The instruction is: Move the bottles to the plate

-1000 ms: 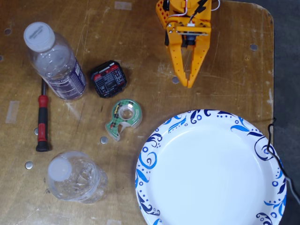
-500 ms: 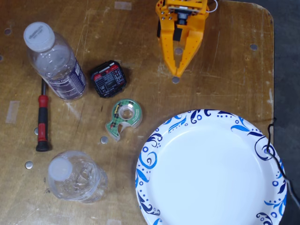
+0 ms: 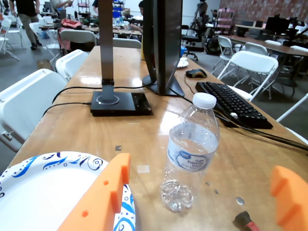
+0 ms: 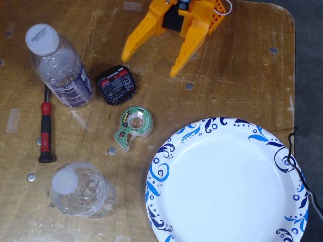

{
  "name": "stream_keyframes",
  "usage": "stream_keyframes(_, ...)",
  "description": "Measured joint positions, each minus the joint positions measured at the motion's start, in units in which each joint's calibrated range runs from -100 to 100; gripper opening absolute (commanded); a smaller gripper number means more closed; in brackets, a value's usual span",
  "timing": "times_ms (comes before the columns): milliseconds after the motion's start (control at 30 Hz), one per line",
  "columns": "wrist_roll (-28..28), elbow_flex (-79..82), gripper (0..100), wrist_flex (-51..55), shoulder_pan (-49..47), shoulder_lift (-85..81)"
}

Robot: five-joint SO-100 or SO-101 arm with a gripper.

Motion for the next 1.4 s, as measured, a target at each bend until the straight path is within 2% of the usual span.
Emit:
stream_keyframes(233, 0.0, -16.6, 37, -6.3, 2.9, 24.2)
stream_keyframes(400, -1.4, -23.7, 37, -9.2, 4.2, 34.7)
stream_keyframes(1000, -3.6, -51.8, 37, -9.4, 6.6, 63.0)
stream_keyframes(1400, -3.6, -59.6, 37, -9.4, 7.2, 70.4)
